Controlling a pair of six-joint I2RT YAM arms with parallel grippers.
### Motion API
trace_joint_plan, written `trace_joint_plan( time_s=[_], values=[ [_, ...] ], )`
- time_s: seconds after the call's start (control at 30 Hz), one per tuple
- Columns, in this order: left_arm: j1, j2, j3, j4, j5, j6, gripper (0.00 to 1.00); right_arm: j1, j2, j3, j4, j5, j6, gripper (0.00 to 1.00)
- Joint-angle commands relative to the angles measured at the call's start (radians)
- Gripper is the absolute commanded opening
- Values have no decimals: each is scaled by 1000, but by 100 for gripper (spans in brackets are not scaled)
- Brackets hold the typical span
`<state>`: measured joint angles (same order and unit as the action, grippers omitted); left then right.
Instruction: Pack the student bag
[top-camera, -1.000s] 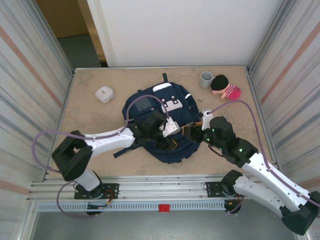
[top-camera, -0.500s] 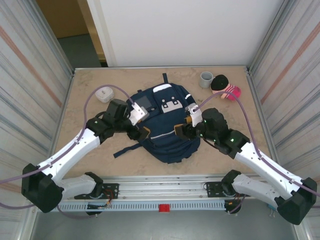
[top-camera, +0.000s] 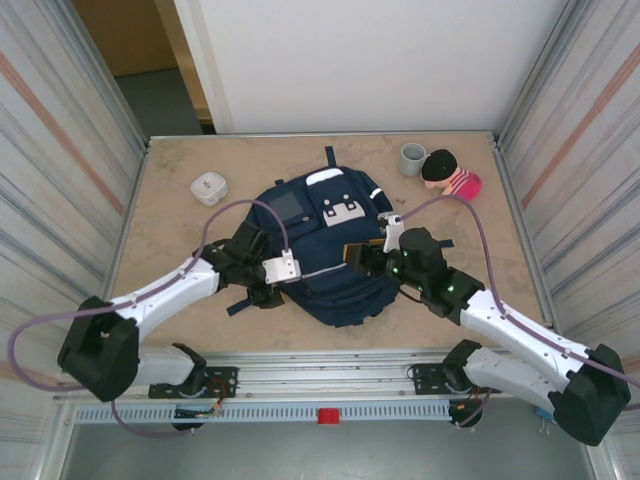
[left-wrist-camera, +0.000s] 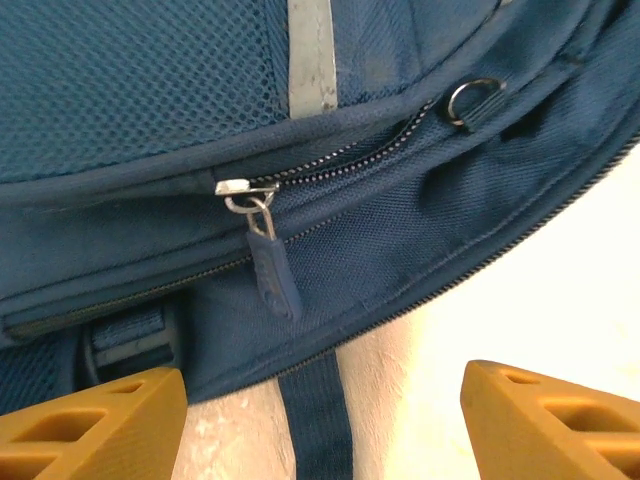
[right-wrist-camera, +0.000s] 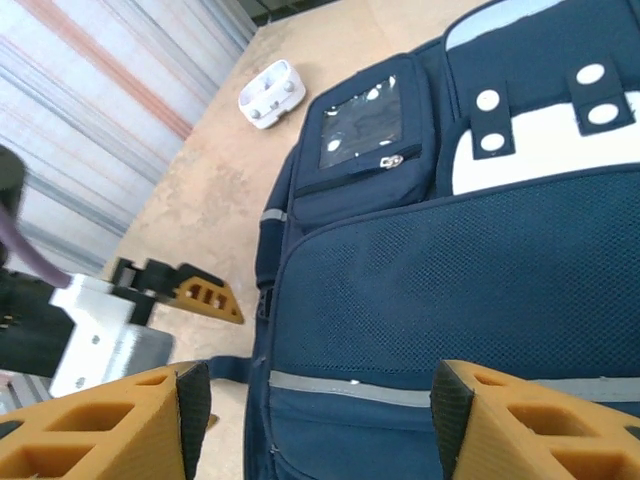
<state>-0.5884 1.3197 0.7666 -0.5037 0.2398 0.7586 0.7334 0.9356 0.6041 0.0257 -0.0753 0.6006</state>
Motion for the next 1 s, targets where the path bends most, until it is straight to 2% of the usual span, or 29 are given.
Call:
trace_joint_plan(
  time_s=[0.0,0.13,0.2,0.3,0.4,0.63,0.73,0.83,0.97],
  values=[
    [2,51,49,27,43,31,71,10,-5,-14,63,22,57,62],
    [-3,48,32,93,52,4,64,15,-19,-29,29,46,50,62],
    [-4,50,9,150,22,-1,58,14,-35,-48,38,57,54,62],
    [-3,56,1,190,-5,-24,55,12,-62,-66,37,62,55,62],
    [-3,60,-9,223,34,-32,53,8,-86,-73,22,66,55,62],
    [-16,67,31,156,18,-42,31,3,-124,-80,-51,34,111,65],
    [-16,43,19,153,61,-39,13,-1,-116,-73,-106,17,175,66],
    [-16,38,8,159,84,-44,2,-11,-98,-67,-123,7,255,68],
    [-24,40,21,125,120,-55,0,-22,-29,-16,-188,-14,358,70]
  ],
)
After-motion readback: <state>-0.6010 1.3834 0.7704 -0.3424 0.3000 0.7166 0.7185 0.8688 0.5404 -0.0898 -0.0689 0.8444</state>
